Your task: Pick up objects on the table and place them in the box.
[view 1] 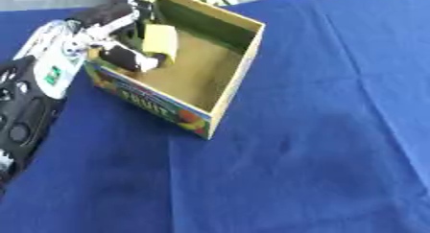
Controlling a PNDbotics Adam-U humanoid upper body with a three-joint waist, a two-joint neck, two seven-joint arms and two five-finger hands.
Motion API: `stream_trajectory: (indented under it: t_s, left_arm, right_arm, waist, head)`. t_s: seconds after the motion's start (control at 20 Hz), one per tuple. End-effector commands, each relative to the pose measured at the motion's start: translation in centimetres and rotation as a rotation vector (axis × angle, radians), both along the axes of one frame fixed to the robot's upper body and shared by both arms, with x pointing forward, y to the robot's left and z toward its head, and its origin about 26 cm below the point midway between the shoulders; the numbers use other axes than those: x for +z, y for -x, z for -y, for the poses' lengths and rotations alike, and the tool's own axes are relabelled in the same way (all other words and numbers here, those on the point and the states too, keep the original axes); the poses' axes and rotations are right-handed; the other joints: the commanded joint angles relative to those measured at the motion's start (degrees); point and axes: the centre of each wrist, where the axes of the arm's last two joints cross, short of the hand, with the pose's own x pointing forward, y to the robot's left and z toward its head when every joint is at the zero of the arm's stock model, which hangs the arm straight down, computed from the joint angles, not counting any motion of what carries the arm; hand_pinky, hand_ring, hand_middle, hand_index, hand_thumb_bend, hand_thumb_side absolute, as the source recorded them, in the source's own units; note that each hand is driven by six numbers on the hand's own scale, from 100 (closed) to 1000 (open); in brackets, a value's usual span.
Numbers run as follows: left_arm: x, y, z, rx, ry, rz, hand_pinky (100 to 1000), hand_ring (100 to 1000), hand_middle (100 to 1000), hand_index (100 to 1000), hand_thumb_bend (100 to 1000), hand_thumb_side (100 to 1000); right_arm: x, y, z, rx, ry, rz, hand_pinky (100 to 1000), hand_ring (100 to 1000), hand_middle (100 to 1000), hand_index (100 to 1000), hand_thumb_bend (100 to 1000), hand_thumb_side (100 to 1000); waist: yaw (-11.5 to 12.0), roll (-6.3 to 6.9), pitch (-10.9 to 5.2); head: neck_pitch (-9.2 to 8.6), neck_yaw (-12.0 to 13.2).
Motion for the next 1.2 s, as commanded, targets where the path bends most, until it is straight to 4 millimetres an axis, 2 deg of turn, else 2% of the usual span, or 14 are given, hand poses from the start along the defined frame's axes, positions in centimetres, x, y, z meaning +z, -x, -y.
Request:
stream_trajectory:
  t_s: [0.05,0.2,0.4,0.45,0.55,0.6,0.65,0.75,0.8,0.9,1.05,1.1,1.15,1.2]
  left_arm:
    - [1.5,0.3,0.1,-0.013,0.018,0.082,594,629,828,690,575,527]
    - [1.9,0.4,0.3,-0.002,0.007,0.148,614,653,836,726,656,558]
    - [2.3,0.6,0.6,0.014,-0.019,0.216,612,650,829,727,667,563]
    - [2.3,0.6,0.6,0.017,-0.026,0.223,622,664,832,743,752,625]
    - [2.2,0.6,0.5,0.034,-0.057,0.227,640,692,846,771,814,670]
    - [2.1,0.5,0.5,0.043,-0.075,0.225,676,736,865,816,904,715]
    - [2.1,0.5,0.5,0.053,-0.095,0.223,681,741,868,821,909,719]
    - [2.0,0.5,0.5,0.065,-0.112,0.219,676,738,869,809,856,704]
    - [2.0,0.5,0.5,0.065,-0.109,0.216,657,719,868,783,766,681]
    - [2.1,0.5,0.5,0.049,-0.073,0.213,632,695,863,753,676,661]
    - [3.4,1.3,0.9,-0.01,-0.006,0.238,630,693,860,745,623,655]
    - [4.3,2.0,1.1,-0.035,0.005,0.268,635,696,855,747,621,832]
    - [5.0,2.7,1.4,-0.069,0.026,0.289,635,696,854,747,600,660]
    - [5.8,3.5,1.6,-0.102,0.049,0.31,633,693,841,743,568,629]
  right_arm:
    - [0.9,0.2,0.0,0.007,0.02,0.024,712,723,632,847,100,1000]
    - [0.9,0.3,0.0,0.009,0.018,0.022,712,723,631,847,100,1000]
    - [0.8,0.3,0.0,0.009,0.016,0.017,712,722,630,847,100,1000]
    - [0.8,0.3,0.0,0.009,0.016,0.016,711,721,629,847,100,1000]
    - [0.7,0.3,0.0,0.008,0.015,0.015,711,721,629,847,100,1000]
    - [0.7,0.3,0.0,0.007,0.014,0.014,711,721,628,847,100,1000]
    - [0.7,0.3,0.1,0.006,0.013,0.014,711,721,628,847,100,1000]
    - [0.7,0.3,0.1,0.005,0.013,0.014,711,721,628,847,100,1000]
    - [0.7,0.3,0.1,0.005,0.013,0.013,711,721,629,847,100,1000]
    - [0.7,0.3,0.1,0.002,0.012,0.011,711,721,628,847,100,1000]
    - [0.6,0.4,0.2,-0.006,0.012,0.006,711,721,628,847,100,1000]
    - [0.5,0.5,0.3,-0.011,0.012,0.005,711,721,628,847,100,1000]
    - [0.5,0.5,0.4,-0.016,0.012,0.004,711,721,628,847,100,1000]
    - [0.5,0.6,0.4,-0.021,0.013,0.004,711,722,629,846,100,1000]
  waist:
    - [-0.3,-0.03,-1.08]
    - [-0.5,0.1,-1.06]
    - [-0.5,0.27,-1.06]
    - [-0.4,0.29,-1.06]
    - [-0.4,0.34,-1.07]
    - [-0.4,0.36,-1.07]
    - [-0.4,0.37,-1.08]
    - [-0.3,0.36,-1.08]
    - [-0.3,0.35,-1.09]
    - [-0.1,0.29,-1.15]
    - [0.5,0.2,-1.4]
    - [0.8,0.19,-1.54]
    - [1.1,0.18,-1.68]
    - [1.4,0.19,-1.89]
  head:
    - [-0.57,0.1]
    - [-0.7,0.3]
    - [-0.73,0.3]
    - [-0.71,0.3]
    - [-0.63,0.2]
    - [-0.61,0.2]
    - [-0.59,0.2]
    - [-0.57,0.1]
    - [-0.55,0.1]
    - [-0.46,-0.1]
    - [-0.07,-0.5]
    - [0.15,-0.7]
    - [0.35,-0.9]
    - [0.56,-1.1]
